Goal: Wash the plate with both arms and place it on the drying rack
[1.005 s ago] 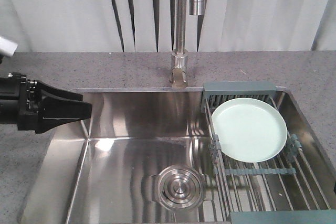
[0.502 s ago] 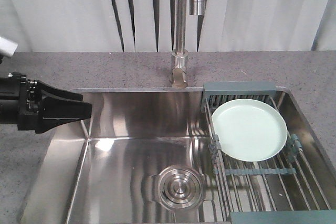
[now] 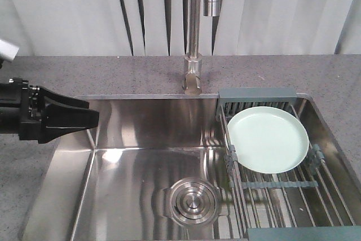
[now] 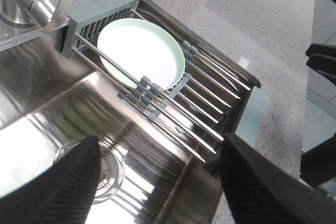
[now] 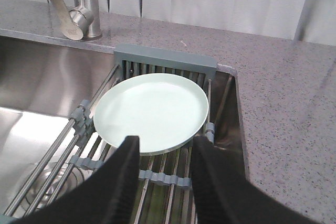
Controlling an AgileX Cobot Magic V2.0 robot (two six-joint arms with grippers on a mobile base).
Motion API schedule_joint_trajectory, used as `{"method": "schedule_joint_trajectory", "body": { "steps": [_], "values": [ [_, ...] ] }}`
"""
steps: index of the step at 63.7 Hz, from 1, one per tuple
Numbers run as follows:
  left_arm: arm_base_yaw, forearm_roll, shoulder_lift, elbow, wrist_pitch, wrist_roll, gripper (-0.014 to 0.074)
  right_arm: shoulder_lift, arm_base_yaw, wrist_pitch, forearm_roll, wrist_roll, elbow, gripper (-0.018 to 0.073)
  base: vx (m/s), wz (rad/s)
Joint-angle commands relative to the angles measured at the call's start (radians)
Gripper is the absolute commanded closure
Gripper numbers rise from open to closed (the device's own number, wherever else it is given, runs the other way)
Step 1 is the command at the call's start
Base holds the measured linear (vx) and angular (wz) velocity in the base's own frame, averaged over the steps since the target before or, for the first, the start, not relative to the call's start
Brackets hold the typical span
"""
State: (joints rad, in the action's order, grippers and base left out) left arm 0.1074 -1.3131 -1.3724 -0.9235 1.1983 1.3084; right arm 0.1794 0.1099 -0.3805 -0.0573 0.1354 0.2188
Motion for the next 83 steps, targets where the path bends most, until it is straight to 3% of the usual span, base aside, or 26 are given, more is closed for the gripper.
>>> {"method": "schedule_joint_trajectory", "body": {
  "steps": [1,36,42,50,60,83],
  "values": [
    [0.001,-0.074,0.023,-0.044,0.032,0.001,0.0125,0.007,-0.007,0.082,0.001,0.009,0.025,0.0304,0.00,0.00],
    [0.001,-0.080,0.026,-0.046,0.020,0.001,0.0125,0.007,-0.007,0.076,0.001,0.009,0.024,0.0304,0.00,0.00],
    [0.001,-0.081,0.026,-0.046,0.032,-0.043,0.0134,0.007,-0.007,0.076,0.001,0.009,0.024,0.0304,0.00,0.00],
    [0.000,-0.083,0.025,-0.047,0.016,-0.052,0.0260,0.007,-0.007,0.076,0.001,0.009,0.024,0.0304,0.00,0.00],
    [-0.018,-0.093,0.013,-0.085,-0.029,-0.052,0.0596,0.007,-0.007,0.076,0.001,0.009,0.024,0.0304,0.00,0.00],
    [-0.182,-0.108,-0.199,-0.310,-0.008,-0.070,0.0603,0.007,-0.007,0.076,0.001,0.009,0.024,0.0304,0.00,0.00]
  ]
}}
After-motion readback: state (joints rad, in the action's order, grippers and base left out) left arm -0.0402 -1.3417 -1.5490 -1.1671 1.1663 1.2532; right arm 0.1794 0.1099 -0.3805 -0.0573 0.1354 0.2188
